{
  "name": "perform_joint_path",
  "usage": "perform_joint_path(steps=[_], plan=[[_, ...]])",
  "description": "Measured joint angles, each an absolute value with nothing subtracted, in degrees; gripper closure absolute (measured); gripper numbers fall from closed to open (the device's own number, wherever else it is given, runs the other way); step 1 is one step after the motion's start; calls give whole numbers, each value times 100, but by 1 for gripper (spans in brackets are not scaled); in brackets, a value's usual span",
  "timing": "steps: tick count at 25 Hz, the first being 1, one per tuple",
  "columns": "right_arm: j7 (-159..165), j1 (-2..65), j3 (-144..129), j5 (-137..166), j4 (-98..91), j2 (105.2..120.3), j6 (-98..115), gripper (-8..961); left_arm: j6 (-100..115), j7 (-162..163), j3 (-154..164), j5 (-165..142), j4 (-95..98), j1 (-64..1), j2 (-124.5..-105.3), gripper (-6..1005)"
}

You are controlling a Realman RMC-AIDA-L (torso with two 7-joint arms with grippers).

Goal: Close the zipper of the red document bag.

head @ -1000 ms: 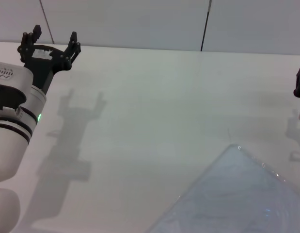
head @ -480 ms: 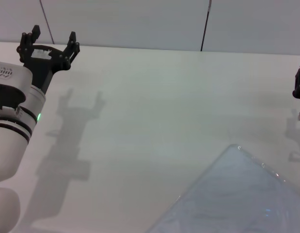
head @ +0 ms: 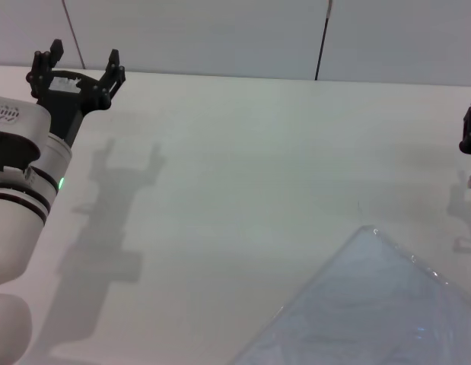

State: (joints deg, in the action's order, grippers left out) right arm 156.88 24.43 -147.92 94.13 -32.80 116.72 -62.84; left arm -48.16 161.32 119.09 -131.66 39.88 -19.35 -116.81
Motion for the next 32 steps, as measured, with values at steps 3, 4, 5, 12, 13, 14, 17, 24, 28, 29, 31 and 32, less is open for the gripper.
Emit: perform_joint_path(steps=[3,4,5,12,13,14,17,24,28,29,31,32], plan=[[15688,2443,-14792,9413,-3278,11672,-6283,606,-4816,16130,11909,-13166,3990,-1936,-11681,123],[15688,2443,-14790,9413,-3278,11671,-6282,606,-4816,16130,11909,-13165,3990,-1937,-11681,123],[15688,2443,-14787,9413,-3278,11672,-6279,606,-4816,16130,11909,-13166,3991,-1937,-11681,123],[15688,2478,-14780,9403,-3276,11671,-6202,606,-4816,16134,11908,-13166,3991,-1942,-11681,123],[15688,2487,-14780,9391,-3271,11671,-6186,606,-4816,16134,11909,-13166,3991,-1942,-11681,123],[15688,2491,-14780,9381,-3267,11672,-6182,606,-4817,16133,11909,-13166,3991,-1943,-11681,123],[15688,2497,-14782,9370,-3261,11672,-6178,606,-4817,16130,11909,-13165,3991,-1950,-11681,123],[15688,2505,-14783,9368,-3260,11671,-6178,606,-4817,16122,11909,-13166,3991,-1952,-11681,123],[15688,2505,-14783,9369,-3260,11672,-6178,606,-4817,16123,11909,-13166,3990,-1951,-11681,123],[15688,2505,-14783,9369,-3260,11672,-6178,606,-4817,16126,11909,-13166,3990,-1951,-11681,123],[15688,2505,-14783,9369,-3260,11671,-6178,606,-4817,16128,11909,-13166,3990,-1951,-11681,123],[15688,2505,-14783,9369,-3260,11672,-6178,606,-4817,16126,11909,-13166,3990,-1951,-11681,123]])
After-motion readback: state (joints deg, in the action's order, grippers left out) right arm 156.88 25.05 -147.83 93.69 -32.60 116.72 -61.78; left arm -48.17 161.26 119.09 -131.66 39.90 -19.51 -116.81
